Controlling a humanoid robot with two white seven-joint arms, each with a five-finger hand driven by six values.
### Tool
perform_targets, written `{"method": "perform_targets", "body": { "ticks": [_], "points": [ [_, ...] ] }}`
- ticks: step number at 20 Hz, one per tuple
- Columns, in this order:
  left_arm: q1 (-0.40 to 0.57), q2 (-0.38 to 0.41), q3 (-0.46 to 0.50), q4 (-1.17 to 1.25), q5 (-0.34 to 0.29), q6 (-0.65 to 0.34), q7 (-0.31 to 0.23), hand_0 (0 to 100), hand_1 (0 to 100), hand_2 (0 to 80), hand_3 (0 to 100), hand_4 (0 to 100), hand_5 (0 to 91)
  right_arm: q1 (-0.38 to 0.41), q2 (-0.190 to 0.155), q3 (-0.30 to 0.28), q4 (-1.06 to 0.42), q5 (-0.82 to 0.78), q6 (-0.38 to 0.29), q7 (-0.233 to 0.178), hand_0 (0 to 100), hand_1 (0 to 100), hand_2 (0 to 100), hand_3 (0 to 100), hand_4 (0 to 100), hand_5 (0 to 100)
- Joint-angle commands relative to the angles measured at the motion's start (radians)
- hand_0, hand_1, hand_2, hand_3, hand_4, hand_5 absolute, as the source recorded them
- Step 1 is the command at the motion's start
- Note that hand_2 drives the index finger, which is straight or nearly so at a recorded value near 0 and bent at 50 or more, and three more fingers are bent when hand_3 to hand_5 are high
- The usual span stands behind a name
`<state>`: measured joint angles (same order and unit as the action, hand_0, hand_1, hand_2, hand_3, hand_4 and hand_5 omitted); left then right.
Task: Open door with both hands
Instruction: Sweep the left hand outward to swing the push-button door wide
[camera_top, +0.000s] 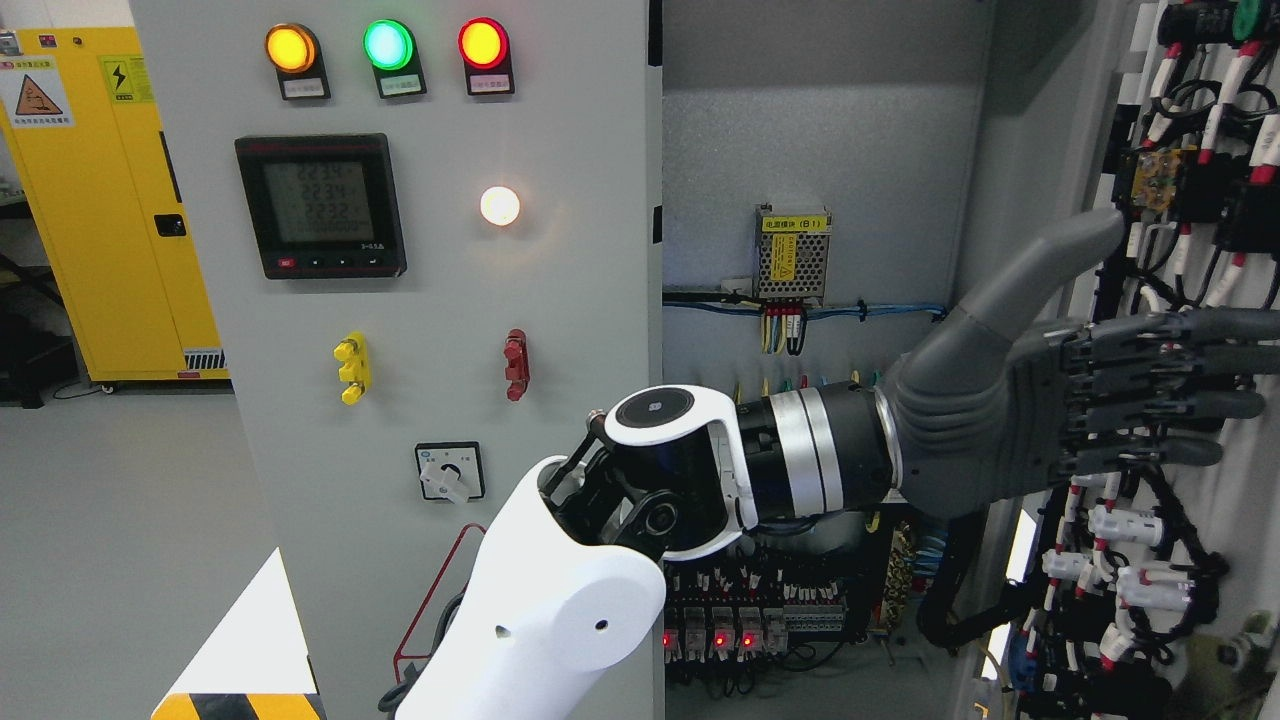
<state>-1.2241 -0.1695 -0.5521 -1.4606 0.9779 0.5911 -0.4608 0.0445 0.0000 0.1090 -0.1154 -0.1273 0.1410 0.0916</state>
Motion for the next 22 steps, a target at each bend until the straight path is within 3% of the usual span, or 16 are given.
{"method": "perform_targets", "body": {
  "ticks": [1, 3, 7, 12, 16, 22],
  "points": [
    [-0.028, -0.013, -0.103, -0.007, 0.027, -0.045, 0.005, 0, 0, 0.0, 0, 0, 0.0, 0.000, -0.029, 0.000, 0.000, 0.000, 0.000, 0.000, 20, 12, 0, 0, 0, 0],
    [-0.029, -0.013, -0.127, -0.007, 0.030, -0.065, 0.020, 0, 0, 0.0, 0, 0, 0.0, 0.000, -0.031, -0.002, -0.001, 0.000, 0.000, 0.000, 20, 12, 0, 0, 0, 0],
    [-0.038, -0.013, -0.173, -0.007, 0.068, -0.080, 0.106, 0, 0, 0.0, 0, 0, 0.0, 0.000, -0.029, 0.000, 0.000, 0.000, 0.000, 0.000, 20, 12, 0, 0, 0, 0],
    [-0.051, -0.015, -0.230, -0.007, 0.074, -0.131, 0.110, 0, 0, 0.0, 0, 0, 0.0, 0.000, -0.031, 0.000, -0.001, 0.000, 0.000, 0.000, 20, 12, 0, 0, 0, 0],
    [-0.072, -0.015, -0.253, -0.007, 0.136, -0.137, 0.114, 0, 0, 0.0, 0, 0, 0.0, -0.003, -0.029, 0.000, 0.000, 0.000, 0.000, 0.000, 20, 12, 0, 0, 0, 0],
    [-0.075, -0.016, -0.265, -0.007, 0.137, -0.145, 0.116, 0, 0, 0.0, 0, 0, 0.0, -0.005, -0.031, 0.003, 0.000, 0.000, 0.000, 0.000, 20, 12, 0, 0, 0, 0]
  ]
}}
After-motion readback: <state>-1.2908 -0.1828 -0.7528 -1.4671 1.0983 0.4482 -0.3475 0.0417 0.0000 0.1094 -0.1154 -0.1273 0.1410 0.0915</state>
